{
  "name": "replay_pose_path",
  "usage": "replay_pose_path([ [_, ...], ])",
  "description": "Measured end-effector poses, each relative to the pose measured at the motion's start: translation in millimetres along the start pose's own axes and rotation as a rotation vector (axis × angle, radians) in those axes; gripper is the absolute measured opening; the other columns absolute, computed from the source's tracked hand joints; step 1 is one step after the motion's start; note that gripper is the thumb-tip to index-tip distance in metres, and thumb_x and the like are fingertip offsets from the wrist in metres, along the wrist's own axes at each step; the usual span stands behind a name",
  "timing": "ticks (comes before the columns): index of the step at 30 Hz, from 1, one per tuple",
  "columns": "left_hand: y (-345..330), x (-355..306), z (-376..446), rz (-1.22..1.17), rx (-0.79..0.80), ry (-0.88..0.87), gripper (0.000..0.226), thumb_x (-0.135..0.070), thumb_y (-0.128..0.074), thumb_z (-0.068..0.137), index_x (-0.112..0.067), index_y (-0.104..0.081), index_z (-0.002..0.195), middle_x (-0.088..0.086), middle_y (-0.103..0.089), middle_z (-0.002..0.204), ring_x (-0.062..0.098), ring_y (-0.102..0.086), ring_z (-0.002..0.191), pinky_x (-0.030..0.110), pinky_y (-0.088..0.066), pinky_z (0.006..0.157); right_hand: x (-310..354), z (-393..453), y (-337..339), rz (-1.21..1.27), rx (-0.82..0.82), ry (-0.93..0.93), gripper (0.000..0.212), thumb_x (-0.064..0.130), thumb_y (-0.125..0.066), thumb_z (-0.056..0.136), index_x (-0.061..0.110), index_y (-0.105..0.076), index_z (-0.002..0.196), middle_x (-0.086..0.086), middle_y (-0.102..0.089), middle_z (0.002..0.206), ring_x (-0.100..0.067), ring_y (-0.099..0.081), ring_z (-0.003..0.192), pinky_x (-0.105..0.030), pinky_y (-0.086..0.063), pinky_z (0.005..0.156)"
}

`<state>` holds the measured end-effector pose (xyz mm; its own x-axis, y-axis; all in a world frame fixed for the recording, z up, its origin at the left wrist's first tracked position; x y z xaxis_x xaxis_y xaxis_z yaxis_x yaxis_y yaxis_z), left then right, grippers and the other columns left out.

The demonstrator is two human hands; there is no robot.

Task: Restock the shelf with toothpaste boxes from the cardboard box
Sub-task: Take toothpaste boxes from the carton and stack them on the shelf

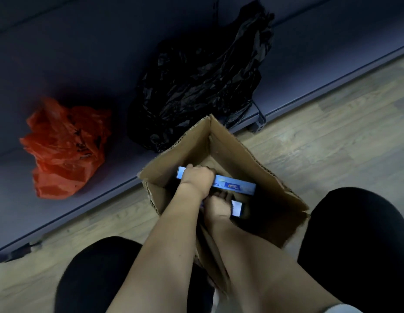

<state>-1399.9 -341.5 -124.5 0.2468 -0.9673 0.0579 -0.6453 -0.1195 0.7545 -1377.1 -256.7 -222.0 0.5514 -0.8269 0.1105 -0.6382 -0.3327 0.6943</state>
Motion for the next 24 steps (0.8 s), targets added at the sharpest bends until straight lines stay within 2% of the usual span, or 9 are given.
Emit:
replay_pose_path([
  [4, 59.0, -2.9, -54.5, 0.037, -0.059, 0.026, 0.043, -0.018, -0.059, 0.086, -0.012, -0.045, 0.127, 0.006, -0.054, 0.128, 0.025, -0.047, 0.121, 0.035, -0.03, 0.102, 2.2, -67.7, 73.0, -0.067, -0.041, 0.108, 0.041, 0.021, -0.04, 0.098, 0.01, -0.042, 0.137, -0.015, -0.047, 0.137, -0.032, -0.04, 0.129, -0.042, -0.023, 0.112],
  [7, 106.5, -8.8, -110.4, 0.036, -0.096, 0.063, 0.041, -0.014, -0.053, 0.087, -0.01, -0.043, 0.127, 0.007, -0.052, 0.128, 0.026, -0.046, 0.12, 0.037, -0.029, 0.104, -4.9, -126.0, 127.2, -0.073, -0.081, 0.121, 0.041, 0.021, -0.039, 0.098, 0.012, -0.04, 0.138, -0.011, -0.047, 0.138, -0.028, -0.042, 0.129, -0.038, -0.029, 0.108],
  [12, 185.1, -16.0, -201.5, -0.022, -0.161, 0.129, 0.044, -0.009, -0.049, 0.087, -0.011, -0.04, 0.13, 0.006, -0.051, 0.13, 0.025, -0.044, 0.123, 0.034, -0.026, 0.108, -24.5, -230.5, 218.1, -0.176, -0.115, 0.169, 0.044, 0.009, -0.038, 0.097, 0.007, -0.031, 0.14, -0.013, -0.042, 0.142, -0.03, -0.038, 0.133, -0.04, -0.024, 0.113],
  [15, 236.7, -19.4, -256.1, -0.044, -0.215, 0.161, 0.049, -0.01, -0.051, 0.087, -0.01, -0.038, 0.134, 0.006, -0.047, 0.136, 0.025, -0.04, 0.128, 0.034, -0.023, 0.11, -39.3, -291.4, 270.2, -0.225, -0.133, 0.191, 0.044, 0.007, -0.042, 0.094, 0.007, -0.034, 0.137, -0.013, -0.044, 0.14, -0.03, -0.039, 0.132, -0.039, -0.023, 0.114],
  [18, 290.4, -22.8, -306.3, -0.044, -0.277, 0.202, 0.053, -0.011, -0.051, 0.088, -0.01, -0.033, 0.138, 0.006, -0.041, 0.142, 0.024, -0.037, 0.131, 0.035, -0.021, 0.112, -51.3, -343.2, 325.5, -0.28, -0.175, 0.202, 0.041, 0.006, -0.041, 0.094, 0.007, -0.036, 0.135, -0.013, -0.048, 0.136, -0.03, -0.043, 0.127, -0.037, -0.028, 0.108],
  [24, 379.0, -19.9, -391.2, -0.033, -0.42, 0.326, 0.052, -0.017, -0.053, 0.089, -0.013, -0.034, 0.138, 0.004, -0.043, 0.14, 0.023, -0.038, 0.13, 0.034, -0.022, 0.112, -57.2, -421.1, 424.4, -0.352, -0.33, 0.239, 0.039, 0.008, -0.053, 0.088, 0.015, -0.045, 0.126, -0.009, -0.057, 0.126, -0.027, -0.049, 0.118, -0.033, -0.033, 0.102],
])
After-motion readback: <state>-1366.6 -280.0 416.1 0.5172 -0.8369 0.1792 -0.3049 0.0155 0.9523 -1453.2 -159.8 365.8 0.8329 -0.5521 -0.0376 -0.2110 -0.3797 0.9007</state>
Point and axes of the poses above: each hand's wrist, its own z-axis towards the middle knuckle, its own y-axis out of the back of the hand, x = y × z, the point moved 1 cm from there along z, towards the middle knuckle
